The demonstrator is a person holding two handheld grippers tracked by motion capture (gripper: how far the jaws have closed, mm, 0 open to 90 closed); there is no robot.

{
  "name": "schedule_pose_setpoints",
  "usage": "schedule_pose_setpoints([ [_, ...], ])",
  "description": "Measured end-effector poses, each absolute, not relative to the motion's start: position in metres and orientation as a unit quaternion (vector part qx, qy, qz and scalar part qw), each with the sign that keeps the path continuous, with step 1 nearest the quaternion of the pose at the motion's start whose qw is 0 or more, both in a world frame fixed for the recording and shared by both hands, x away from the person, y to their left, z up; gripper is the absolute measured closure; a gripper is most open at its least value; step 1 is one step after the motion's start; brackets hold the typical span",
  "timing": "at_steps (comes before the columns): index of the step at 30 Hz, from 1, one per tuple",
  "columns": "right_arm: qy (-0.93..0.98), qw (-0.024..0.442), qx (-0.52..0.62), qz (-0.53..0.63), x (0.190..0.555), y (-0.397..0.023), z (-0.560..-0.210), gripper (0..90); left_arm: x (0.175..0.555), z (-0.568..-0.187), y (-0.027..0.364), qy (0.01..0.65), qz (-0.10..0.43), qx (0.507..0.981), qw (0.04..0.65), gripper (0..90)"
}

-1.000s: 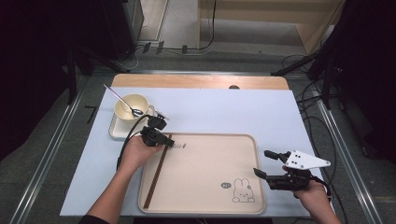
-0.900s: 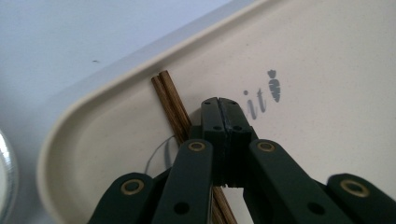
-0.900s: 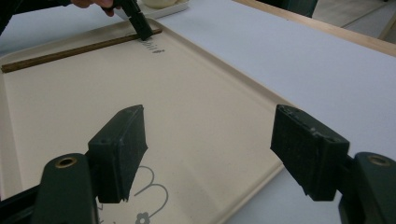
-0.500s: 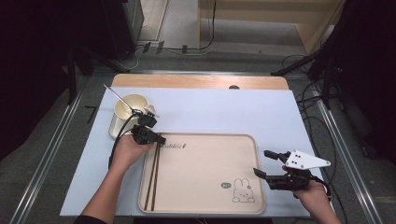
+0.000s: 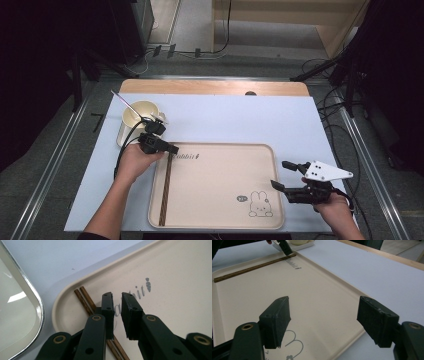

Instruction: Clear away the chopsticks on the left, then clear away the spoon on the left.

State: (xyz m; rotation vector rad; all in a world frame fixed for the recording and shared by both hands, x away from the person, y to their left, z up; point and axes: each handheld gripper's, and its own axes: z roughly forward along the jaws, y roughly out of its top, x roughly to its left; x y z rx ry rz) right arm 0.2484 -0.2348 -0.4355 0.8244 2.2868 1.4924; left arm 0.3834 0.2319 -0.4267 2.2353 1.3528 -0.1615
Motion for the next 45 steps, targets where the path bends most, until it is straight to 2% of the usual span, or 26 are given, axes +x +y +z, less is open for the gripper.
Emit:
schedule_pose_setpoints([
  [6, 0.794, 0.143, 0.284, 0.518, 0.249, -0.234, -0.435, 26.5, 0.380, -0.423, 0.231, 0.493, -0.062, 0.827, 0.264, 72.9],
  [14, 0.795, 0.142, 0.280, 0.519, 0.251, -0.232, -0.435, 26.3, 0.373, -0.415, 0.233, 0.480, -0.064, 0.834, 0.266, 53.2],
  [19, 0.796, 0.143, 0.279, 0.518, 0.251, -0.231, -0.435, 26.3, 0.365, -0.408, 0.239, 0.466, -0.058, 0.837, 0.280, 46.1],
  [28, 0.798, 0.141, 0.274, 0.517, 0.253, -0.229, -0.434, 26.3, 0.355, -0.398, 0.252, 0.459, -0.042, 0.838, 0.294, 40.0],
  [45, 0.801, 0.142, 0.273, 0.513, 0.255, -0.228, -0.436, 26.3, 0.342, -0.377, 0.285, 0.467, -0.015, 0.831, 0.302, 38.0],
])
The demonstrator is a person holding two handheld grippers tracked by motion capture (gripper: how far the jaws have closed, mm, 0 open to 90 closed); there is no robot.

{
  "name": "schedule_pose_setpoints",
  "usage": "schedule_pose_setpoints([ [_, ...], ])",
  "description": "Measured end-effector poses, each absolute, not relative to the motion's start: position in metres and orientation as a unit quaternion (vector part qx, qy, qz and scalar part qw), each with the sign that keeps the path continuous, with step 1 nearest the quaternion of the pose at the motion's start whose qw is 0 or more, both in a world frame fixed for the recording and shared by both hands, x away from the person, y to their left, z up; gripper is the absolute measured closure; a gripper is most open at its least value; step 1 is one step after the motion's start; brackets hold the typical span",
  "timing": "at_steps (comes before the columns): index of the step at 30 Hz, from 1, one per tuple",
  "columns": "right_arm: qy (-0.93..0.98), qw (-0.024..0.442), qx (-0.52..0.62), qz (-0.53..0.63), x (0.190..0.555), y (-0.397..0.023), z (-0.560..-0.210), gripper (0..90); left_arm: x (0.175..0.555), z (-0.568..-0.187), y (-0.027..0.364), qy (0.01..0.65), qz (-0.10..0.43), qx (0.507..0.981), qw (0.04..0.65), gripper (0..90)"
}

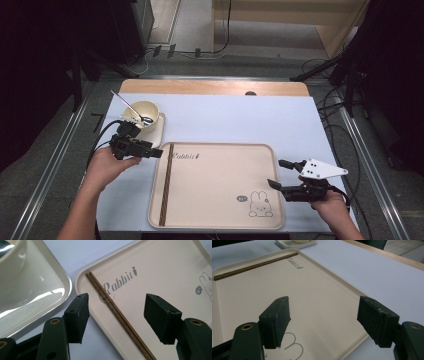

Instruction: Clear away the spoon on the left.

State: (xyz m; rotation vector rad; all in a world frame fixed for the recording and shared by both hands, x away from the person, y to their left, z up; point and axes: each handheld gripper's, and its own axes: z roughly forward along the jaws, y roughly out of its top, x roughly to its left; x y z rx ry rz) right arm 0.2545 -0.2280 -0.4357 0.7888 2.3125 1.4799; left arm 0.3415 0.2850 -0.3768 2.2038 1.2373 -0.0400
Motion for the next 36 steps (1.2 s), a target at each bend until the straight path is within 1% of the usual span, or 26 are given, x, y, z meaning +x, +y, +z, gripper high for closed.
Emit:
schedule_pose_setpoints([
  [7, 0.802, 0.143, 0.275, 0.511, 0.255, -0.227, -0.436, 26.3, 0.343, -0.363, 0.301, 0.472, 0.004, 0.831, 0.294, 39.8],
  [11, 0.802, 0.142, 0.275, 0.511, 0.255, -0.227, -0.436, 26.3, 0.352, -0.352, 0.311, 0.475, 0.007, 0.826, 0.305, 40.4],
  [15, 0.802, 0.141, 0.274, 0.512, 0.255, -0.227, -0.436, 26.3, 0.361, -0.343, 0.318, 0.476, 0.019, 0.826, 0.300, 41.7],
  [27, 0.802, 0.143, 0.273, 0.512, 0.254, -0.227, -0.436, 26.3, 0.399, -0.324, 0.336, 0.491, 0.045, 0.828, 0.268, 42.6],
  [36, 0.801, 0.144, 0.276, 0.511, 0.252, -0.230, -0.436, 26.3, 0.431, -0.327, 0.353, 0.509, 0.056, 0.820, 0.256, 43.1],
])
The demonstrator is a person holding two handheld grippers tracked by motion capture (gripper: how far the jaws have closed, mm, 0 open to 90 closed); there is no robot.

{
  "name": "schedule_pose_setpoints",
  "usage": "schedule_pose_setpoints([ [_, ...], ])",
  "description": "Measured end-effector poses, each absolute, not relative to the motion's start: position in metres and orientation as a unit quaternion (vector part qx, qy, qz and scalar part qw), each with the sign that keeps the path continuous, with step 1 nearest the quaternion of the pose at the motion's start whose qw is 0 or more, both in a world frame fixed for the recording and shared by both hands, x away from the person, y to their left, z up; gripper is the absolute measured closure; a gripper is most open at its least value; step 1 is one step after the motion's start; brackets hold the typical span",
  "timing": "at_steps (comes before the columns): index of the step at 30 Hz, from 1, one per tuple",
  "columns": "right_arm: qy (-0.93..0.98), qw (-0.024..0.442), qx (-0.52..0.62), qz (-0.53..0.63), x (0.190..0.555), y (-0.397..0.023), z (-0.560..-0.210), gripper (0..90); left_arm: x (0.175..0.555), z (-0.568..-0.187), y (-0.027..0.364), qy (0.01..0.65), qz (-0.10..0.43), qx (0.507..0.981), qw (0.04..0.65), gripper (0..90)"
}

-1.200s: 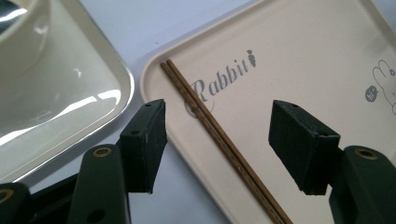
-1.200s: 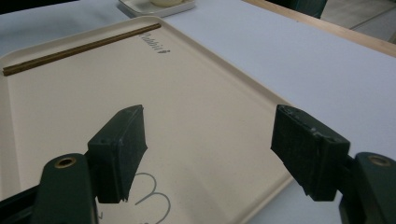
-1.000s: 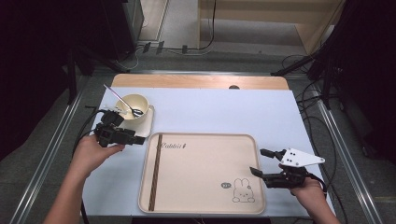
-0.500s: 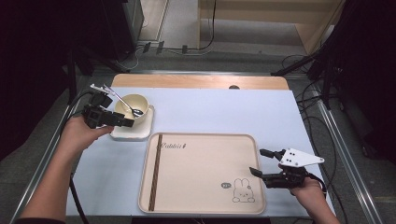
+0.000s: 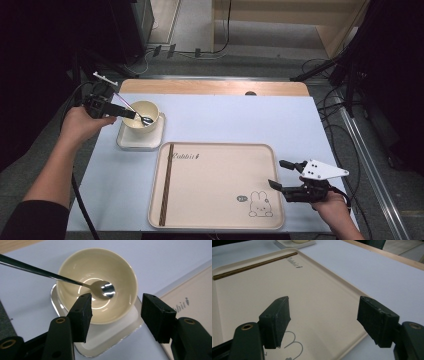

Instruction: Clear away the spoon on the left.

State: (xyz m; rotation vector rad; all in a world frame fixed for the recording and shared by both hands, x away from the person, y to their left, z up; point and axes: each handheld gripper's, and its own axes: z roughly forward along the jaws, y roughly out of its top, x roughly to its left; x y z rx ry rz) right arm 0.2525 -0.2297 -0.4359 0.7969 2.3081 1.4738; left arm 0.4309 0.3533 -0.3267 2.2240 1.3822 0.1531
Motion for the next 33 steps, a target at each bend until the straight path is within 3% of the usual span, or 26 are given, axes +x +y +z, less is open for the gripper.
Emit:
schedule_pose_setpoints([
  [13, 0.799, 0.146, 0.286, 0.509, 0.249, -0.235, -0.437, 26.3, 0.477, -0.335, 0.362, 0.521, 0.060, 0.810, 0.261, 47.5],
  [22, 0.798, 0.147, 0.295, 0.504, 0.250, -0.238, -0.440, 26.3, 0.508, -0.342, 0.373, 0.528, 0.068, 0.805, 0.264, 44.5],
  [33, 0.797, 0.149, 0.304, 0.500, 0.250, -0.241, -0.441, 26.3, 0.518, -0.351, 0.383, 0.535, 0.056, 0.808, 0.240, 44.5],
])
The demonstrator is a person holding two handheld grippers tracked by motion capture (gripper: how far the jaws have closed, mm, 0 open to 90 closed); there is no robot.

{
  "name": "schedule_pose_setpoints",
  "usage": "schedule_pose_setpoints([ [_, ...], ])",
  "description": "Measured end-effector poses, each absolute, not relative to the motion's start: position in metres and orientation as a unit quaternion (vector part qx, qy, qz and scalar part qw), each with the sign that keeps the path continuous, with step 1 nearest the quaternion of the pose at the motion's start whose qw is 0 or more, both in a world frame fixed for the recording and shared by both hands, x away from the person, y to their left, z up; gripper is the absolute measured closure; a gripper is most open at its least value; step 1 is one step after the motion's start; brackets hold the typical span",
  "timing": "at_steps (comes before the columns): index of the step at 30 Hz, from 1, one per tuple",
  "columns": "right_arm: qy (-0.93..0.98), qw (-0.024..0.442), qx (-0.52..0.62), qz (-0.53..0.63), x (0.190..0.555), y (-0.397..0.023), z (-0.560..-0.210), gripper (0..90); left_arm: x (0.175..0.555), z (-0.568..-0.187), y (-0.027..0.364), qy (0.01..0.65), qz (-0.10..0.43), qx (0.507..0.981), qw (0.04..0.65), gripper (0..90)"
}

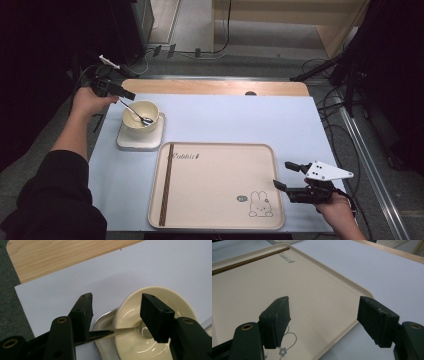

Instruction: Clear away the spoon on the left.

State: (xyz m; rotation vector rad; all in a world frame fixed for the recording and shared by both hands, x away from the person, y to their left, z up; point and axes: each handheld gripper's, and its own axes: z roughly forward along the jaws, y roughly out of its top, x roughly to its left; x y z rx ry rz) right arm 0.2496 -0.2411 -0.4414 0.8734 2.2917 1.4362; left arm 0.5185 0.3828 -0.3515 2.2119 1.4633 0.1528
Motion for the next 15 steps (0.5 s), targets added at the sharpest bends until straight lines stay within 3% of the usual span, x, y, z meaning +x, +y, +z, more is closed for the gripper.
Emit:
schedule_pose_setpoints([
  [15, 0.800, 0.147, 0.296, 0.501, 0.250, -0.237, -0.441, 26.3, 0.492, -0.353, 0.402, 0.517, 0.031, 0.832, 0.201, 47.5],
])
